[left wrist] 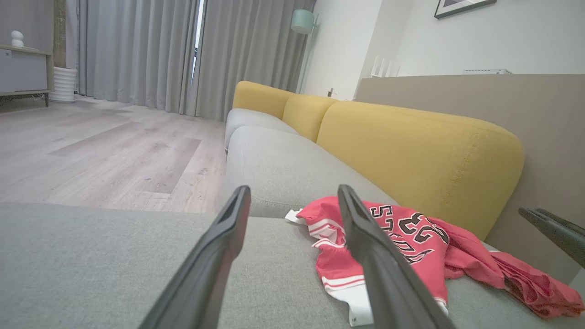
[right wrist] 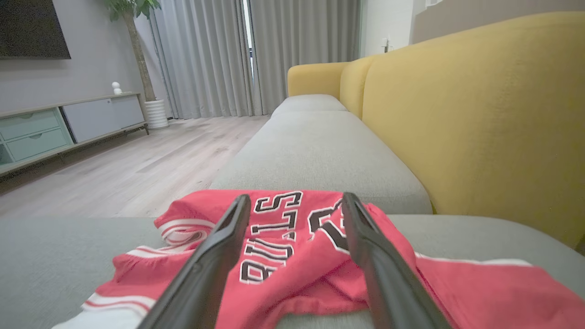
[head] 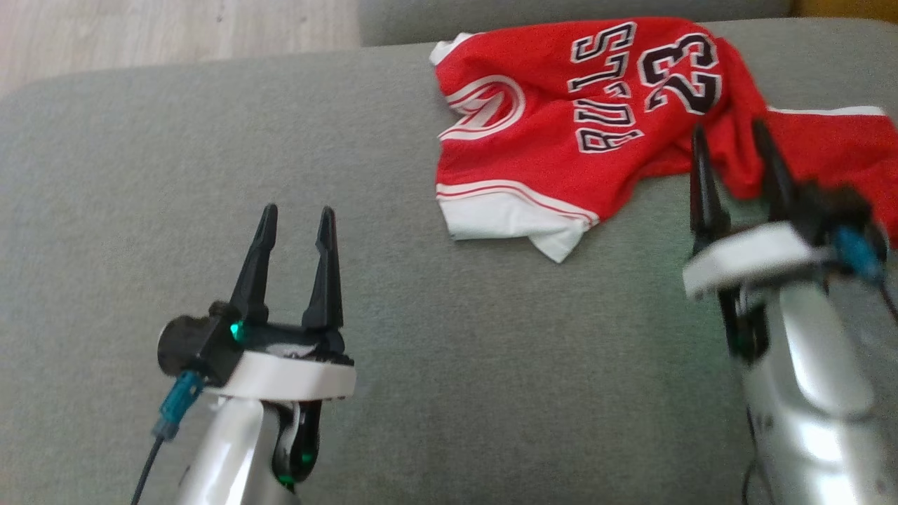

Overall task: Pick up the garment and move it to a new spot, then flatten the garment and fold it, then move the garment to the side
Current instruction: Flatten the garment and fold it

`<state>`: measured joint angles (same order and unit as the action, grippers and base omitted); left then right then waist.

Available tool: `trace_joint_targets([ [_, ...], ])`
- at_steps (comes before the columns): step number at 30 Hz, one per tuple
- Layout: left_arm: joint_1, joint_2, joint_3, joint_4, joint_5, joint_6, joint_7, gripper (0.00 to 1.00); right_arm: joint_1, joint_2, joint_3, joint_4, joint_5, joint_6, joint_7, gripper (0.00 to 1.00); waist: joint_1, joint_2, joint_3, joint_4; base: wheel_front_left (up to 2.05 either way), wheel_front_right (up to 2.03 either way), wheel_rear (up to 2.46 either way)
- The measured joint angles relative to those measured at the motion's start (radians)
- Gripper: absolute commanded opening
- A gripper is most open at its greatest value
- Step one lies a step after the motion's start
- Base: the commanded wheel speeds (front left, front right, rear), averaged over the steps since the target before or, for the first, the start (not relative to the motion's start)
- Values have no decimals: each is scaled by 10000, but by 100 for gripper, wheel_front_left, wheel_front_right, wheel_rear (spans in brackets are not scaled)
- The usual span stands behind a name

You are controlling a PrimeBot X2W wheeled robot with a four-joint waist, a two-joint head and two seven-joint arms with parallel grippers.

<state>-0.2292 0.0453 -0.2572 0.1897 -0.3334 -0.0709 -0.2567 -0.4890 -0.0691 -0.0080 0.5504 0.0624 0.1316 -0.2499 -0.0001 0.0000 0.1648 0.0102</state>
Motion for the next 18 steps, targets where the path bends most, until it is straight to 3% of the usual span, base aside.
trace_joint_targets([
  [7,305,2,203,46,88,-10,0,100,2545,151,242,-1674,1099,0,-8,100,-1,0,-174,-607,0,0,0],
  [14,-226,2,180,1104,288,-186,33,100,2482,174,58,-2663,1175,0,211,100,0,0,158,-1087,0,0,0],
  [18,-1524,0,-140,2360,424,-240,784,100,2481,184,59,-2982,1174,0,316,100,1,0,493,-1457,0,0,0],
])
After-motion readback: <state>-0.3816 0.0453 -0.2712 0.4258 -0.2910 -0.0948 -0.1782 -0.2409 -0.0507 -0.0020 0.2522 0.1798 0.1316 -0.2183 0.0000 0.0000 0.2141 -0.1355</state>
